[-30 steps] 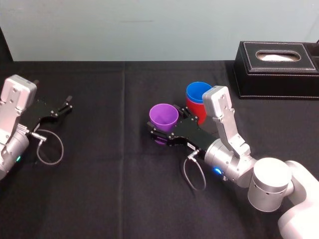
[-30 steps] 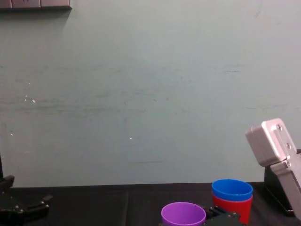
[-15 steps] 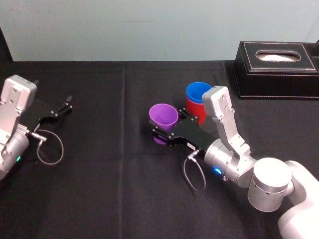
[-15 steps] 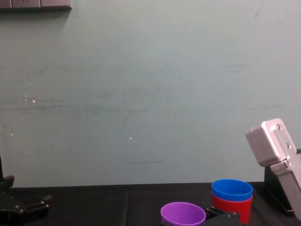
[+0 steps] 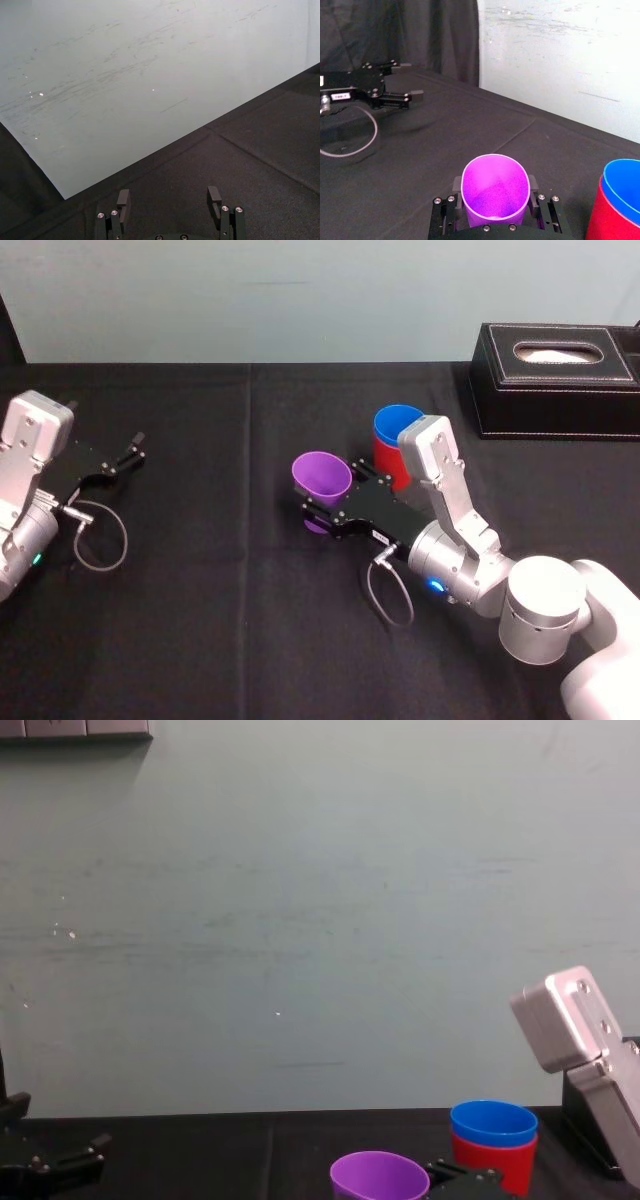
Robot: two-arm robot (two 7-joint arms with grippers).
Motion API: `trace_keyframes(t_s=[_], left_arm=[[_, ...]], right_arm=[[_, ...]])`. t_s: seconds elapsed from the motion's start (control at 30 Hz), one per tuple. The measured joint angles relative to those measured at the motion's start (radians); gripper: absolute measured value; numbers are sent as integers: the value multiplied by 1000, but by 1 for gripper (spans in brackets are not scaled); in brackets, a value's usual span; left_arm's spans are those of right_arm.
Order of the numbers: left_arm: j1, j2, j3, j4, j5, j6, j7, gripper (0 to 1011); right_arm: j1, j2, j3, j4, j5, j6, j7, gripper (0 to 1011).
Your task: Stack the three plastic cups sequentially using one hand.
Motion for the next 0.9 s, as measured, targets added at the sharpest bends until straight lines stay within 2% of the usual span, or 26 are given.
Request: trace_keyframes(t_s=[0.17, 0.27, 0.3, 0.5, 0.53, 0.6, 0.8, 0.9], left_arm=[[0, 0, 0, 0, 0, 0, 0, 1004], [0, 0, 0, 0, 0, 0, 0, 1005], [0, 0, 0, 0, 0, 0, 0, 1005], [0, 0, 0, 0, 0, 0, 0, 1005], [0, 0, 0, 0, 0, 0, 0, 1005], [0, 0, 0, 0, 0, 0, 0, 1005], [0, 0, 0, 0, 0, 0, 0, 1005], [0, 0, 0, 0, 0, 0, 0, 1004]], right_arm=[[-9, 20, 10, -43, 8, 41, 9, 732], [-28, 52, 31, -107, 35, 74, 26, 732], [-28, 52, 31, -107, 35, 74, 26, 732], [-77, 138, 86, -230, 103, 111, 62, 732], [-77, 138, 86, -230, 103, 111, 62, 732], [-96, 177, 116, -276, 144, 129, 79, 732], [-133, 252, 162, -345, 185, 141, 89, 732], [-147, 274, 179, -360, 197, 140, 88, 732]])
